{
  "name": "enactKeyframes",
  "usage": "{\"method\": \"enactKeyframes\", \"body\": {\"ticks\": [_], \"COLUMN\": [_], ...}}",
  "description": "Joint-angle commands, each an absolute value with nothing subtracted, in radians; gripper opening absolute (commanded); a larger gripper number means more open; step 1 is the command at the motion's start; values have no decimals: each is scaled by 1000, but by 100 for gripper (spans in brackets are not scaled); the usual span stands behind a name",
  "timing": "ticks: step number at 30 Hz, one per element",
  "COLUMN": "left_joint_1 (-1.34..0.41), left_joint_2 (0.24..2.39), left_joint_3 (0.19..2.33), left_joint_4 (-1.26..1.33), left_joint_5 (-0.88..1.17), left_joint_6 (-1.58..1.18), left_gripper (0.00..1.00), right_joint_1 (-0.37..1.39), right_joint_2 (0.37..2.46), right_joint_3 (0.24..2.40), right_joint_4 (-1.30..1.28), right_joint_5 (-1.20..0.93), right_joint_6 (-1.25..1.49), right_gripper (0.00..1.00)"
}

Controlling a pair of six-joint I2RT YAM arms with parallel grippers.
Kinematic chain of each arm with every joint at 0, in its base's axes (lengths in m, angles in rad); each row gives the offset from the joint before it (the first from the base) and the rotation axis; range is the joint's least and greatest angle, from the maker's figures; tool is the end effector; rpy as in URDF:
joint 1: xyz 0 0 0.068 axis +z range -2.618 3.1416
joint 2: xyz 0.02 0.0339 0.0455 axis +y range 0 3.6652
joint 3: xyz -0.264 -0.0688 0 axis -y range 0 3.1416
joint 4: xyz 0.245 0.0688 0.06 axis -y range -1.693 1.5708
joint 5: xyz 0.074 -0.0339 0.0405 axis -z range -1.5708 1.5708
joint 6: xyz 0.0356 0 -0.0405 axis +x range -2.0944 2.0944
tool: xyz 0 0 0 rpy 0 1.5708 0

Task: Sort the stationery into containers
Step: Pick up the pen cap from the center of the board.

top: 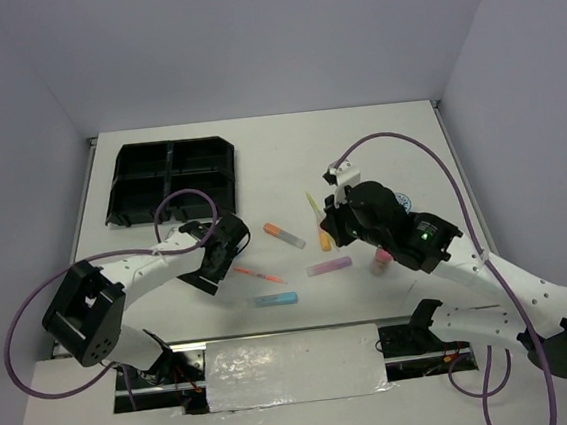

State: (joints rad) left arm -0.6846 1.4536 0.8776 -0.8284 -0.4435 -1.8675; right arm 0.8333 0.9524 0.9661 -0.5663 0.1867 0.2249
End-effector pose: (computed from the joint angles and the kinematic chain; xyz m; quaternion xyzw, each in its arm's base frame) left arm 0.1993 -0.1430 0.1879 -0.5572 0.7968 -0.0139 0.2333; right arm 0.1420 0.1464 0.3348 -0.2171 0.8431 0.1747 0.4600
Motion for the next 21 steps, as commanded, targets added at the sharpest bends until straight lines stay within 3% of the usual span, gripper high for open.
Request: {"method": "enactKeyframes", "body": {"ticks": [1, 12, 13, 21], "left_joint_1": [-692, -693, -693, -693], "left_joint_2": [1482, 1513, 1511, 1517], "left_joint_3": [897, 847, 839, 839], "left_joint_4": [-818, -779, -775, -801], "left_joint_5": [-427, -417, -417, -428], "left_joint_6": [-1908, -1930, -1931, -1945], "left_gripper": [85, 73, 68, 63], "right_joint_1": [839, 839, 839, 838], "right_joint_2": [919, 931, 930, 923], "right_joint_3": [954, 931, 930, 919], "right_joint_4": [-542, -532, -534, -523], "right_joint_5": [190, 184, 184, 186], "right_joint_6": [206, 207, 206, 202], "right_gripper": [0, 0, 0, 0]}}
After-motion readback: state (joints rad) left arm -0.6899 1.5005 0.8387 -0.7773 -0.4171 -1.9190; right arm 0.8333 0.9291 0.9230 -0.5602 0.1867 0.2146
